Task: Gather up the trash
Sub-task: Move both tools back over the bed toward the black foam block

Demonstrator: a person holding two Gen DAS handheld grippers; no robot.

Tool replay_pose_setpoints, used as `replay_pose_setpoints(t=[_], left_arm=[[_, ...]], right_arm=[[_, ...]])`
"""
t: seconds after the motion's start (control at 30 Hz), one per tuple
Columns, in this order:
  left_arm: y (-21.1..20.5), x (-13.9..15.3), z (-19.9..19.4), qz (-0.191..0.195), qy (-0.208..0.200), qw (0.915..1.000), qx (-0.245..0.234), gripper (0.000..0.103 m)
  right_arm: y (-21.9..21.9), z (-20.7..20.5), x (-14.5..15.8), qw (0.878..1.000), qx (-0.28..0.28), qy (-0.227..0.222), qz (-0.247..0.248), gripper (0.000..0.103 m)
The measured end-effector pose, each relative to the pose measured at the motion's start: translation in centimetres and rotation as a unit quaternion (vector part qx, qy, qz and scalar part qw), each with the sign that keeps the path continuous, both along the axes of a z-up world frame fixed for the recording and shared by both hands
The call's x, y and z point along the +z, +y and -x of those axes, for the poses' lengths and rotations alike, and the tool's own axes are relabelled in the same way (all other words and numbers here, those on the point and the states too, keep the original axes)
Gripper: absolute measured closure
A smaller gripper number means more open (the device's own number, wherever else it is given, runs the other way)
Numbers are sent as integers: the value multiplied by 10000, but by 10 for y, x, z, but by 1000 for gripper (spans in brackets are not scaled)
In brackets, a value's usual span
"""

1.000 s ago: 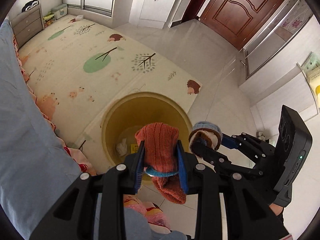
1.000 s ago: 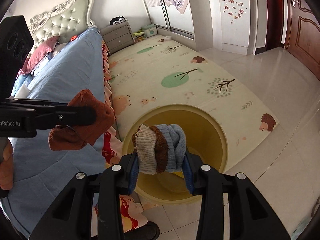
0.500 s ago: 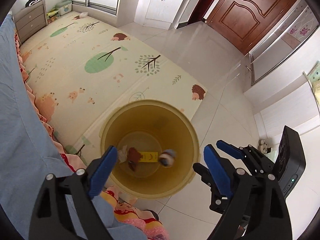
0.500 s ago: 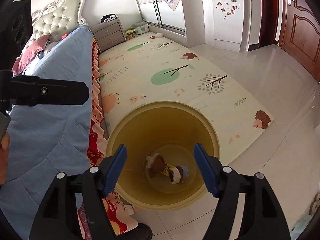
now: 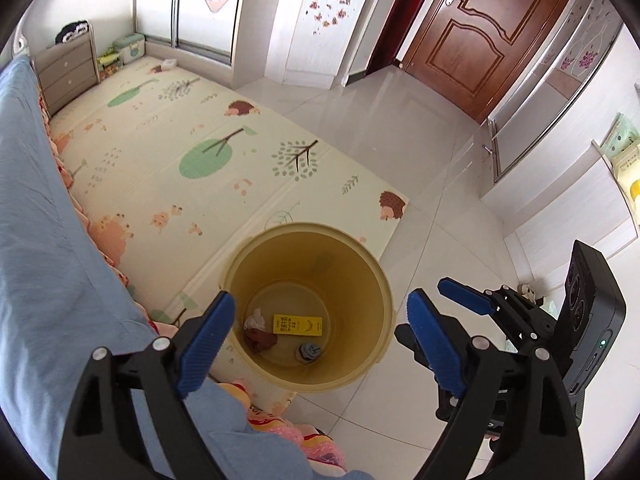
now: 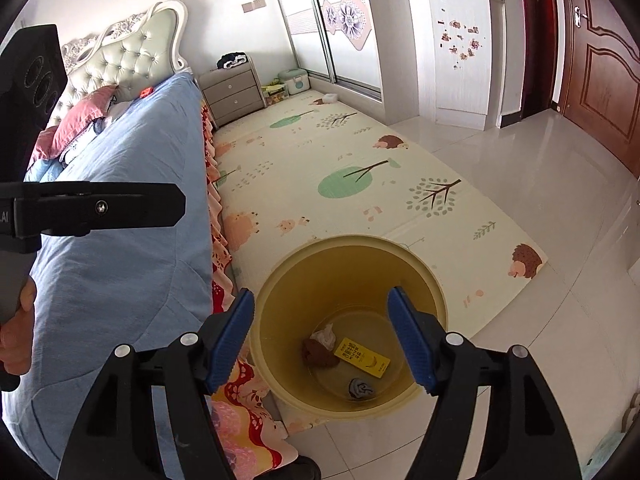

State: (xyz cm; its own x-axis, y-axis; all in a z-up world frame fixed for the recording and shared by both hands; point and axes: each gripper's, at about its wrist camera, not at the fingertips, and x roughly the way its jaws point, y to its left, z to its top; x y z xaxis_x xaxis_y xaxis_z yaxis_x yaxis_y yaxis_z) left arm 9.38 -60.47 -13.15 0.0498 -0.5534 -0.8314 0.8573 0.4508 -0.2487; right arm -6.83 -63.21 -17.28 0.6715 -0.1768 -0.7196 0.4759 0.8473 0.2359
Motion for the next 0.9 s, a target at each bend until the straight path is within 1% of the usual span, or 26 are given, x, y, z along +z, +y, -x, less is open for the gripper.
replay_pose_setpoints(t=[0.13, 0.3, 0.37, 0.47, 0.53, 0.57, 0.63, 0.73, 0.83, 0.87, 0.9], left_arm=[[29, 21, 7, 144, -327, 9994, 9, 16], [82, 46, 12, 330, -744, 9964, 241, 16], [109, 57, 13, 442, -952, 9935, 438, 16], [153, 75, 13, 635, -1292, 9859, 849, 16], [184, 86, 15, 746, -1537, 9788, 1127, 16], [201, 89, 17, 784, -1696, 9739, 1292, 15], [232, 96, 19, 879, -1977, 9621, 1661, 14], [277, 101, 20, 982, -2206, 9468, 2126, 12], [322, 103, 21, 981, -2482, 9297, 2538, 12], [335, 102, 21, 958, -2584, 9230, 2684, 11], [349, 101, 22, 943, -2683, 9161, 2826, 11]], right_arm=[[27, 0, 21, 9996, 159, -191, 117, 35], [66, -4, 51, 9975, 449, -464, 300, 35], [83, -6, 63, 9958, 590, -593, 358, 35], [115, -12, 81, 9920, 844, -788, 501, 35], [137, -17, 90, 9885, 1011, -910, 659, 35], [149, -19, 94, 9868, 1057, -954, 771, 35], [173, -25, 100, 9838, 1111, -1042, 948, 35], [210, -37, 106, 9774, 1376, -1186, 1078, 34], [245, -46, 111, 9692, 1672, -1296, 1259, 33], [256, -50, 112, 9666, 1795, -1337, 1252, 30], [267, -54, 113, 9639, 1925, -1383, 1210, 30]])
